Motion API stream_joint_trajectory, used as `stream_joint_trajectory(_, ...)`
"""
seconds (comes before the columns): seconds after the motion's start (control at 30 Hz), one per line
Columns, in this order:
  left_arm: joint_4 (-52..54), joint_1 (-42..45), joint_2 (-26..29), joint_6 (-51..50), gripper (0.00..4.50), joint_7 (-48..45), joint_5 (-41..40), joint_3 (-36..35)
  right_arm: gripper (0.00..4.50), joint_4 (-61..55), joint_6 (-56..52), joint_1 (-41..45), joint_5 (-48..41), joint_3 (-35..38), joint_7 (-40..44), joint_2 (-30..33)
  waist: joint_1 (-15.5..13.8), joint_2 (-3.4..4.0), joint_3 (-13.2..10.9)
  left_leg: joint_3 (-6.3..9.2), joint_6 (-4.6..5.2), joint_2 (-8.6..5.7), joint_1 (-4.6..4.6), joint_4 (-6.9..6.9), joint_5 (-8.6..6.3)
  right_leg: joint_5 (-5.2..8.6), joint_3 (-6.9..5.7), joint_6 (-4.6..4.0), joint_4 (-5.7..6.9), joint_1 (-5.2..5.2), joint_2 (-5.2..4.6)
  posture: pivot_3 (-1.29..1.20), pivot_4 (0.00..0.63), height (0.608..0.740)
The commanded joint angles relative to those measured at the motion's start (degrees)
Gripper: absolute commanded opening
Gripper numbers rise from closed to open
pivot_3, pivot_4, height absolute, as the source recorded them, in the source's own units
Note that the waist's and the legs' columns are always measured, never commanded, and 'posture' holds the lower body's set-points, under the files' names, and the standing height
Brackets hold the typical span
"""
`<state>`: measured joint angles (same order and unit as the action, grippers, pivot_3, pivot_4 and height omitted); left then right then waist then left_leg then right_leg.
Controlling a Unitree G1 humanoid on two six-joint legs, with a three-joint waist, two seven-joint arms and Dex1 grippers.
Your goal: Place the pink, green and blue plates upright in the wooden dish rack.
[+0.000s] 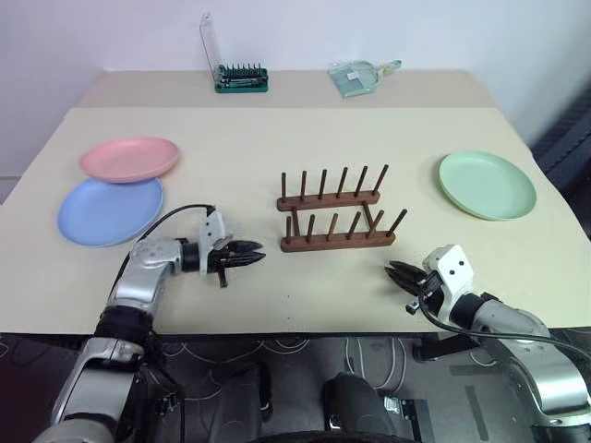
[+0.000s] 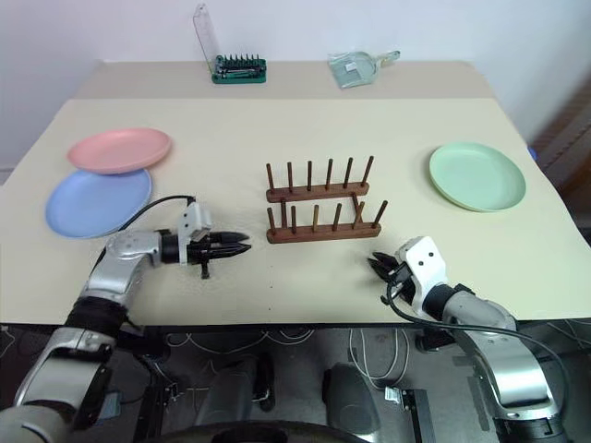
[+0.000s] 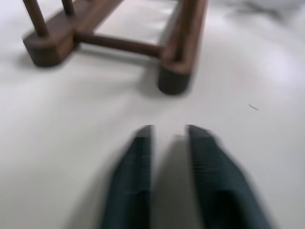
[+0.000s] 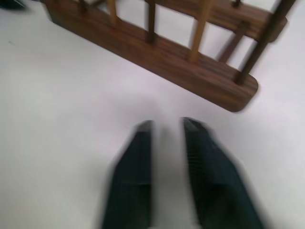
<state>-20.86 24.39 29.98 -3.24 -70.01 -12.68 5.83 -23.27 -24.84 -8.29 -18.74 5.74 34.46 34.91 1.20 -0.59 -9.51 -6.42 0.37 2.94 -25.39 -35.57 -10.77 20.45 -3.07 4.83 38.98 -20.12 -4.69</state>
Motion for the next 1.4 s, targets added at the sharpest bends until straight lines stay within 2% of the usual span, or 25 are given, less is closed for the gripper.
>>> stream_joint_trajectory(0.03, 9.59, -3.55, -0.07, -5.37, 0.12, 0.21, -0.03, 3.46, 0.00, 1.02, 0.62, 2.34, 2.66, -1.37, -0.20, 0.80, -0.22, 0.00, 0.00, 0.00, 0.02, -0.02, 0.00, -0.01, -0.02, 0.00, 0.01, 0.00, 0.00, 0.01, -0.03, 0.00, 0.150, 0.732)
stream_joint_trajectory(0.23, 11.69, -3.29, -4.64, -7.15, 0.12, 7.60, 3.37, 6.49, 0.00, 7.04, 1.92, 8.12, 9.21, -5.30, -2.78, -0.23, -0.57, 0.00, 0.01, -0.01, 0.06, -0.08, -0.03, -0.04, -0.04, 0.00, 0.00, 0.01, -0.07, 0.04, -0.06, 0.00, 0.150, 0.732)
stream_joint_trajectory(0.63, -0.59, 2.43, -9.59, -0.31, 0.12, 21.94, 9.39, 5.10, 0.00, 17.45, 6.76, 16.59, 15.02, -8.62, -4.89, -3.15, -0.29, 0.01, 0.05, 0.00, 0.05, -0.04, 0.07, -0.11, -0.03, 0.00, -0.02, 0.01, -0.02, 0.13, 0.01, 0.00, 0.150, 0.732)
stream_joint_trajectory(1.07, -0.38, 2.35, -9.04, 0.56, 0.12, 21.45, 8.38, 5.80, 0.00, 19.31, 8.98, 18.52, 15.92, -8.46, -3.68, -3.45, -0.14, 0.05, 0.09, -0.01, -0.05, -0.03, 0.07, -0.12, 0.03, 0.00, -0.02, 0.02, 0.02, 0.12, 0.02, 0.00, 0.150, 0.732)
stream_joint_trajectory(1.2, 4.85, 0.37, -6.75, -1.84, 0.12, 18.87, 5.50, 4.11, 0.00, 13.34, 8.19, 15.95, 13.13, -6.86, -0.04, -1.35, -0.09, 0.04, 0.08, -0.02, -0.17, -0.03, 0.03, -0.07, 0.09, 0.00, -0.01, 0.01, 0.02, 0.06, 0.02, 0.00, 0.150, 0.732)
stream_joint_trajectory(1.33, 17.27, -4.85, -1.90, -12.76, 0.12, 13.50, -7.64, -4.01, 0.00, 2.04, 4.24, 12.33, 6.17, -4.25, 6.11, 1.78, 0.08, 0.04, 0.01, -0.03, -0.18, 0.00, -0.04, 0.01, 0.10, 0.00, 0.02, 0.01, 0.01, -0.06, 0.01, 0.00, 0.150, 0.732)
stream_joint_trajectory(1.4, 20.68, -6.43, 0.45, -17.71, 0.63, 13.67, -13.95, -10.26, 0.00, -2.54, 1.42, 11.85, 2.63, -4.17, 8.62, 3.13, 0.00, -0.02, -0.05, -0.02, -0.10, 0.02, -0.05, 0.02, 0.05, 0.00, 0.02, 0.00, 0.02, -0.08, 0.00, 0.00, 0.150, 0.732)
